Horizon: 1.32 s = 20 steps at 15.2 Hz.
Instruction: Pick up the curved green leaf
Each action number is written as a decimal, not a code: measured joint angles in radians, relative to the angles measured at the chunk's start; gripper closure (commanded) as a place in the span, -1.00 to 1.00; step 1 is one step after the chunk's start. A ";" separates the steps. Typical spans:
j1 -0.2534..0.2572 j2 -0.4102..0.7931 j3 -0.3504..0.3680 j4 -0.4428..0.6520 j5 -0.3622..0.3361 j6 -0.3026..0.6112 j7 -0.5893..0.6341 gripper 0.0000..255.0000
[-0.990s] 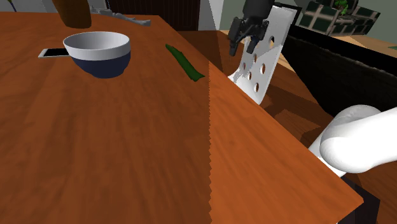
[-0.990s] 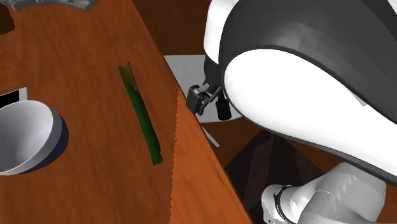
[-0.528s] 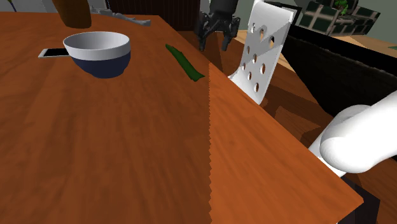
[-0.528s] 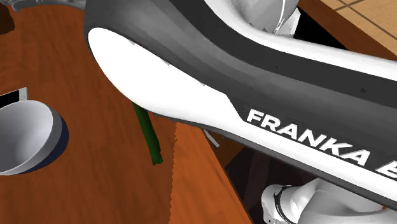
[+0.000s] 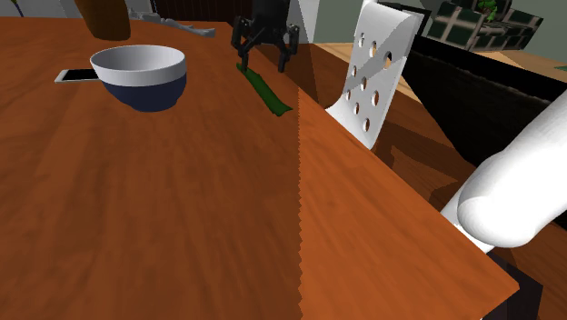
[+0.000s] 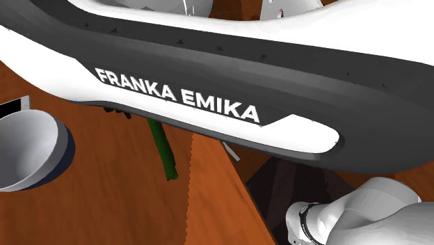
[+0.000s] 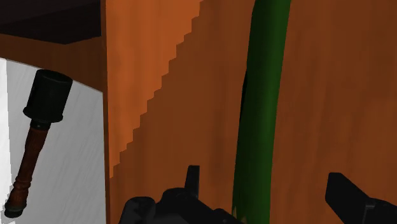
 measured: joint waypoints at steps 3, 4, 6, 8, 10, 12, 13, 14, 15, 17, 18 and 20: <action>0.001 0.010 0.002 -0.023 0.000 0.032 0.007 -1.00; 0.002 0.010 0.003 -0.033 0.001 0.042 0.008 -1.00; 0.003 0.016 0.005 -0.054 0.000 0.069 0.009 -1.00; 0.003 0.018 0.005 -0.069 0.000 0.085 0.007 -1.00; 0.004 0.018 0.006 -0.073 0.000 0.090 0.007 1.00; 0.004 0.017 0.006 -0.073 0.000 0.091 0.007 1.00; 0.004 0.017 0.006 -0.073 0.001 0.091 0.007 1.00; 0.004 0.017 0.006 -0.074 0.001 0.091 0.007 1.00; 0.004 0.017 0.006 -0.074 0.001 0.091 0.007 1.00; 0.004 0.018 0.006 -0.073 0.000 0.091 0.007 1.00; 0.004 0.018 0.006 -0.073 0.000 0.091 0.007 1.00; 0.003 0.017 0.005 -0.068 0.000 0.085 0.008 1.00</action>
